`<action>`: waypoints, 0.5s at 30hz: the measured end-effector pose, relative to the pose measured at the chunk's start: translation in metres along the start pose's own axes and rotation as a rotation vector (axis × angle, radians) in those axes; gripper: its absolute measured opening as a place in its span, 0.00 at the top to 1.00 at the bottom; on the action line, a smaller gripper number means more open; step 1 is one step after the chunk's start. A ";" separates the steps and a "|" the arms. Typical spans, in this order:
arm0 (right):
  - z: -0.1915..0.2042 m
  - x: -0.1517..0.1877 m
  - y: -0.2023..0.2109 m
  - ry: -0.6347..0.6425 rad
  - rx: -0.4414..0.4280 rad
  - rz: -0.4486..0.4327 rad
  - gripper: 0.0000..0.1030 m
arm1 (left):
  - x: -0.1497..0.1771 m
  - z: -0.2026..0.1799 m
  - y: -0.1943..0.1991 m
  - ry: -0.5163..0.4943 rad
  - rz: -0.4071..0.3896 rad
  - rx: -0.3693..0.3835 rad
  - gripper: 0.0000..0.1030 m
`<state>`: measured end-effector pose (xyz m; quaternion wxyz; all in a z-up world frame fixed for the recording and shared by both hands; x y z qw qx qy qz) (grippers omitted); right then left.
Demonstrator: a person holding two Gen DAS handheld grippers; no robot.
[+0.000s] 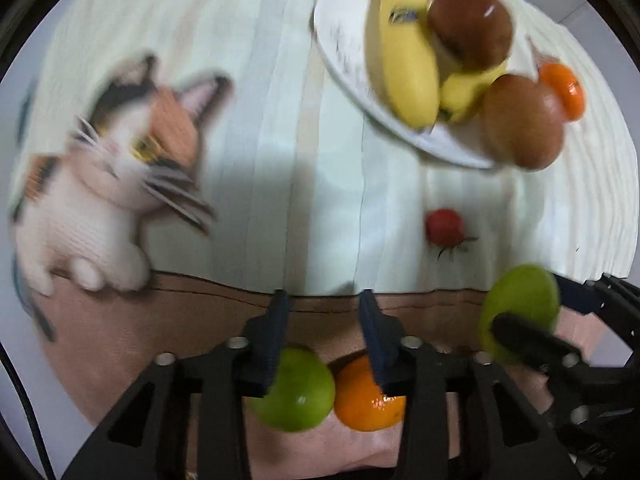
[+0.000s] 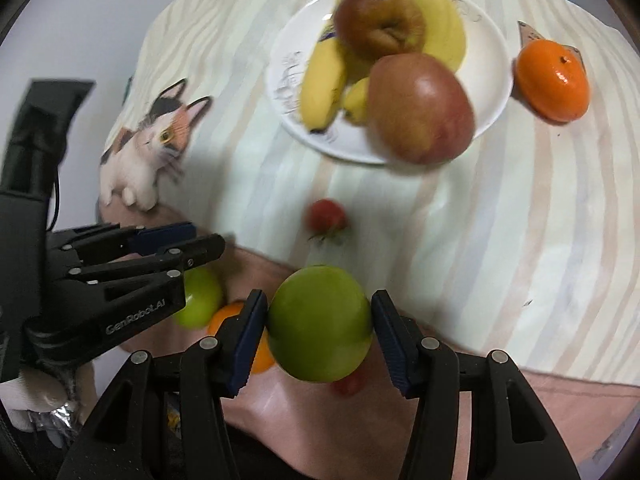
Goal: Organize fruits
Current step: 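Lift both green apples from the cloth border toward the white plate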
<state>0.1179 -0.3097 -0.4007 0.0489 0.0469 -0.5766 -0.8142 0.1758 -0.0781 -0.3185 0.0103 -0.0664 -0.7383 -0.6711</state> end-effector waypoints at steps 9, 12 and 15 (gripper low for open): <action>-0.024 0.011 -0.018 -0.055 -0.019 0.025 0.45 | 0.027 0.013 -0.004 0.064 0.045 0.077 0.49; -0.023 0.018 -0.017 -0.056 -0.028 0.020 0.45 | 0.038 0.026 0.008 0.080 0.037 0.091 0.39; -0.023 0.026 -0.018 -0.058 -0.040 0.024 0.45 | 0.052 0.036 -0.001 0.088 0.078 0.110 0.35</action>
Point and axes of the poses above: each gripper's, at about its wrist camera, not at the fingertips, and y roughly against the way its jaws point, z to its left, x to its underside, the point moved 7 cm from there along -y, roughly the way its jaws point, and after that the axes turned 6 degrees about -y, right-handed, at the moved point
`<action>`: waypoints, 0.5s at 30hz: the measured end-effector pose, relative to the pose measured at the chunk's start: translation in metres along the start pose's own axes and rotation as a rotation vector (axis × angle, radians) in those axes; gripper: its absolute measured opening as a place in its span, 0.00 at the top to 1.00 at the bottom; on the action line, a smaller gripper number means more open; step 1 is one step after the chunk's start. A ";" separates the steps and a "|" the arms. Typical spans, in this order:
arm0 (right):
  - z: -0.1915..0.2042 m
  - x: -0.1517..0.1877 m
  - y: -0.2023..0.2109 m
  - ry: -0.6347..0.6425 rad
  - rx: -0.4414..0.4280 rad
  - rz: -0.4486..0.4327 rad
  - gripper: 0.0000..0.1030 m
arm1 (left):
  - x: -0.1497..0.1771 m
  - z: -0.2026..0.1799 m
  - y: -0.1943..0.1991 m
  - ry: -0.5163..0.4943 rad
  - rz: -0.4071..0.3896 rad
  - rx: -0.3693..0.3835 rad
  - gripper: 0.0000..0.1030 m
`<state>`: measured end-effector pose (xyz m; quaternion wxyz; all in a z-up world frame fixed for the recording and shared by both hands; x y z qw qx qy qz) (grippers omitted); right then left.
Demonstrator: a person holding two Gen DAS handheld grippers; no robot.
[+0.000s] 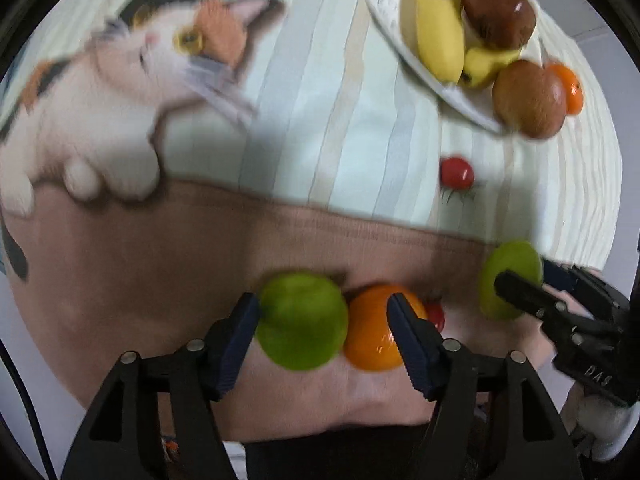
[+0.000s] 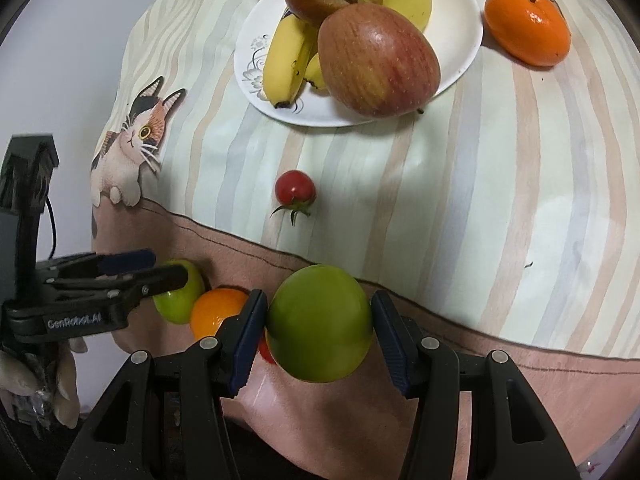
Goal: Organize fruits
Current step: 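Lift both green apples from the cloth border toward the white plate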
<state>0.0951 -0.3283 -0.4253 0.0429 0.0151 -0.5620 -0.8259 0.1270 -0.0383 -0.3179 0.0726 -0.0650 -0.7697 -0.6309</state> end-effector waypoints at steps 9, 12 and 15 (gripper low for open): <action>0.012 0.009 -0.019 0.001 -0.001 0.023 0.45 | 0.021 0.018 -0.043 0.051 0.063 -0.032 0.33; 0.015 0.010 -0.023 -0.002 0.003 0.023 0.45 | 0.022 0.014 -0.053 0.016 0.061 -0.083 0.35; 0.014 0.010 -0.026 -0.008 0.008 0.024 0.45 | 0.015 -0.002 -0.061 0.000 0.039 -0.145 0.43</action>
Point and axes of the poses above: each gripper's, at about its wrist camera, not at the fingertips, and y roughly against the way its jaws point, z to its left, x to its underside, the point moved 7 cm from there along -y, roughly the way its jaws point, and after that the axes turned 6 degrees about -y, right-handed, at the moved point
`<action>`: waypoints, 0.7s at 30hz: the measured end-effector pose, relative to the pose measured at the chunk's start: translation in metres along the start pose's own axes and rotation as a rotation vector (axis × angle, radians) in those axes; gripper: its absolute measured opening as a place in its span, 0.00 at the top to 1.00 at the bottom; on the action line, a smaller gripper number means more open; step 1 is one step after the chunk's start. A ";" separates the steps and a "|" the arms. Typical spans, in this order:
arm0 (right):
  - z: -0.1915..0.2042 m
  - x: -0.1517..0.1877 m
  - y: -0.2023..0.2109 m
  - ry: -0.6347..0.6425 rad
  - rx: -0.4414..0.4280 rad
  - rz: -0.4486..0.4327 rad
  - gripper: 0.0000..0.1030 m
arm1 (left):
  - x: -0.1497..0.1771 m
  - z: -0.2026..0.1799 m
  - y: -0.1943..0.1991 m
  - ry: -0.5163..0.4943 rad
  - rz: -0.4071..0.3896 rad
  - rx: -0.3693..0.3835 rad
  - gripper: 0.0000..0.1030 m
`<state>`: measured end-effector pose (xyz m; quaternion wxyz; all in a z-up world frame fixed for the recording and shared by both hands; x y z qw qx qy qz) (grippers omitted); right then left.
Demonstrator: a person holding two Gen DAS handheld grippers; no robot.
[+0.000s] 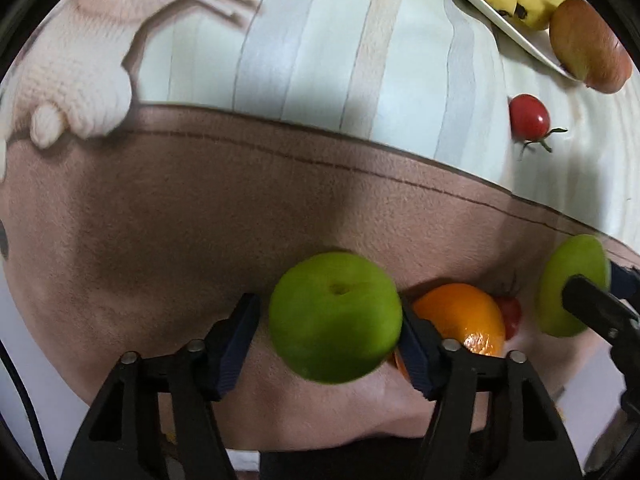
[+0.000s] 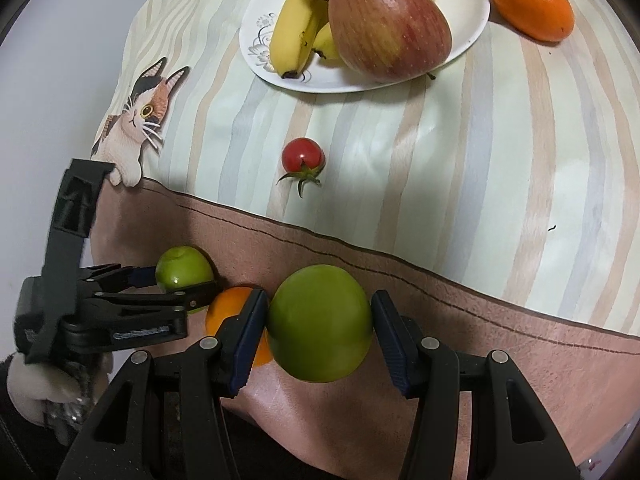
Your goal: Organize fruits
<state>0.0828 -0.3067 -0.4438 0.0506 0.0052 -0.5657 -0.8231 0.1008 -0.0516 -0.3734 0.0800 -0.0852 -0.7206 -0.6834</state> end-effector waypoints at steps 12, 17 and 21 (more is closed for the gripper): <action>0.005 -0.007 0.025 0.006 -0.009 -0.067 0.45 | -0.025 -0.053 0.062 -0.060 -0.186 -0.045 0.49; 0.013 -0.030 0.062 0.000 -0.057 -0.150 0.45 | -0.059 -0.075 0.111 -0.086 -0.271 0.041 0.49; 0.012 -0.060 0.097 -0.017 -0.080 -0.233 0.45 | -0.109 -0.084 0.142 -0.096 -0.317 0.098 0.49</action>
Point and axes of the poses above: each gripper's, at about its wrist camera, not at the fingertips, and y roughly against the way its jaws point, z to its left, x to its underside, the point moved 7 cm from there along -y, roughly the way its jaws point, and after that the axes turned 6 degrees about -y, right-handed, at the moved point
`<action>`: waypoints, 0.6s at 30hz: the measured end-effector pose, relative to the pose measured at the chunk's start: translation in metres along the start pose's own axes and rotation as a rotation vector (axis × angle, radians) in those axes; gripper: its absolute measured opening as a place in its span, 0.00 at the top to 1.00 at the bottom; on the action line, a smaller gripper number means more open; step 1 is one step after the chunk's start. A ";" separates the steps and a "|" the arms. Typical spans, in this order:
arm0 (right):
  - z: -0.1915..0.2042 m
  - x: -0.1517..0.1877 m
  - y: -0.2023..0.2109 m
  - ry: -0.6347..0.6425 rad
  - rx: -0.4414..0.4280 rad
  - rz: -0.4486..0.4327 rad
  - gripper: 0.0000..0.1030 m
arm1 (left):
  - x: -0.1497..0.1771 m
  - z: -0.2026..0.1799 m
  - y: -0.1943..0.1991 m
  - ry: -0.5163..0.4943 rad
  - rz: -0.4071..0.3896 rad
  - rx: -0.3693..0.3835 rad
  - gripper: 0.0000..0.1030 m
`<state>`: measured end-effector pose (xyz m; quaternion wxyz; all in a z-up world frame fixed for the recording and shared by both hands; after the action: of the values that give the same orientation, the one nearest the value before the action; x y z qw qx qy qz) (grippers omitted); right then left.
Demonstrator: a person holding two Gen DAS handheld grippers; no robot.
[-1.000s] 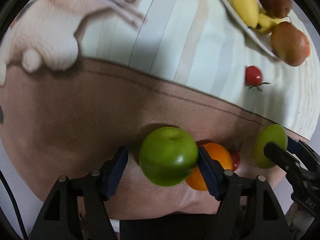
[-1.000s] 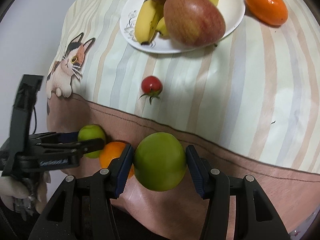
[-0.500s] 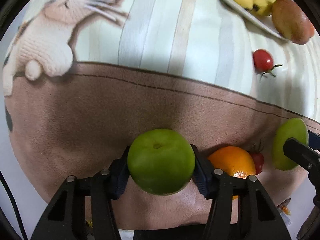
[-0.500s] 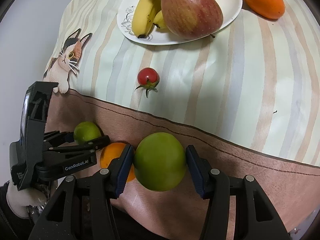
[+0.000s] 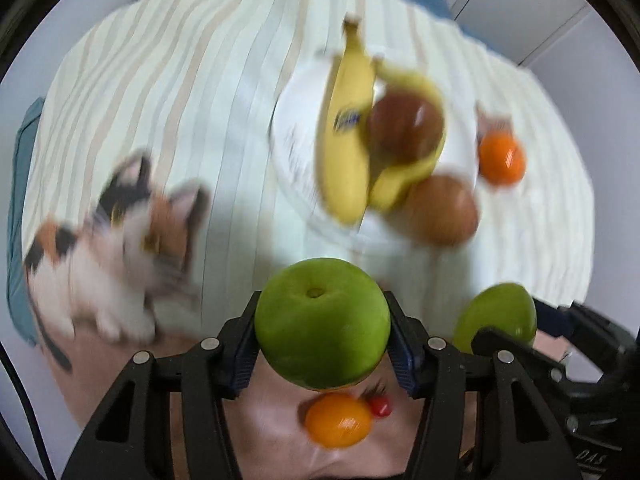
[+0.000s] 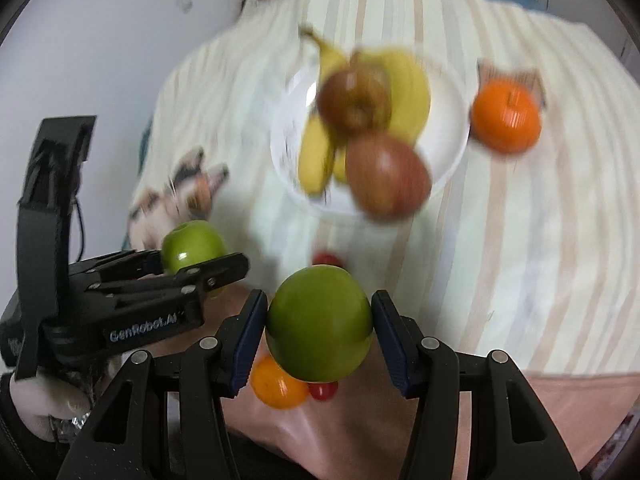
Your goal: Organize fruits
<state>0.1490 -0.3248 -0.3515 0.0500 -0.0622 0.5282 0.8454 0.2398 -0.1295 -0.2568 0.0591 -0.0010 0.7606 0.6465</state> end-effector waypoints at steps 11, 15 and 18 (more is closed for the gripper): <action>-0.055 -0.109 -0.022 -0.065 0.098 -0.066 0.45 | -0.110 0.062 -0.049 0.016 0.067 0.071 0.49; -0.067 -0.124 -0.042 -0.067 0.127 -0.041 0.45 | -0.123 0.058 -0.070 -0.018 0.107 0.061 0.49; -0.068 -0.129 -0.054 -0.064 0.130 -0.029 0.45 | -0.125 0.060 -0.078 -0.020 0.118 0.055 0.48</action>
<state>0.2880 -0.3643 -0.4087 0.0831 -0.0392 0.5789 0.8102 0.3755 -0.0926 -0.3312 0.0283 0.0518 0.7763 0.6276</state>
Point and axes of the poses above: each gripper's, at about its wrist camera, not at the fingertips, and y roughly against the way its jaws point, z to its left, x to its underside, the point moved 7 cm from there along -y, roughly the way its jaws point, and after that the axes turned 6 degrees about -y, right-handed, at the moved point
